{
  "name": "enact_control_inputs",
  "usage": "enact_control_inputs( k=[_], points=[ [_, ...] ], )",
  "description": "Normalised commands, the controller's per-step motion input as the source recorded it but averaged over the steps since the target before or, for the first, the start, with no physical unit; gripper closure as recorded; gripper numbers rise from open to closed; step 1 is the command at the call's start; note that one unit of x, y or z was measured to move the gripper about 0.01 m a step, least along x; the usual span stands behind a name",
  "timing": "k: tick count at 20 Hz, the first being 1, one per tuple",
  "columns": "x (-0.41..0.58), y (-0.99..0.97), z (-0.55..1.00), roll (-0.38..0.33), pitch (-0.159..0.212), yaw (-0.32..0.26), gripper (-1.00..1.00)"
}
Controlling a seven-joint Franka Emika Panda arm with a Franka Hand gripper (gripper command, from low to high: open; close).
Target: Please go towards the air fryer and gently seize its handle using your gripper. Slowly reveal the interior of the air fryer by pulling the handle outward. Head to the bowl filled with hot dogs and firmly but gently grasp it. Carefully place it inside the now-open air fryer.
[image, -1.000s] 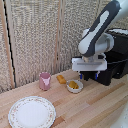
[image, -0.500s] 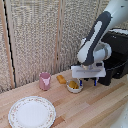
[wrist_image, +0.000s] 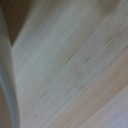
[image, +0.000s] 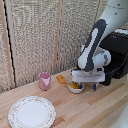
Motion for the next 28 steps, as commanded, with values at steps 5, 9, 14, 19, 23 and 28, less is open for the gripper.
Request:
enact_control_inputs(
  k=[5, 9, 14, 19, 23, 28],
  points=[
    [0.007, -0.04, -0.06, 0.042, 0.02, 0.065, 1.0],
    [0.058, 0.04, 0.03, -0.013, 0.002, 0.065, 1.0],
    [0.017, 0.07, 0.12, -0.008, -0.021, 0.0, 1.0],
    [0.105, 0.01, 0.1, 0.007, -0.054, -0.03, 1.0],
    [0.08, 0.0, 0.11, 0.024, -0.099, -0.067, 1.0],
    [0.174, -0.04, 0.33, 0.095, -0.123, -0.111, 1.0]
  ],
)
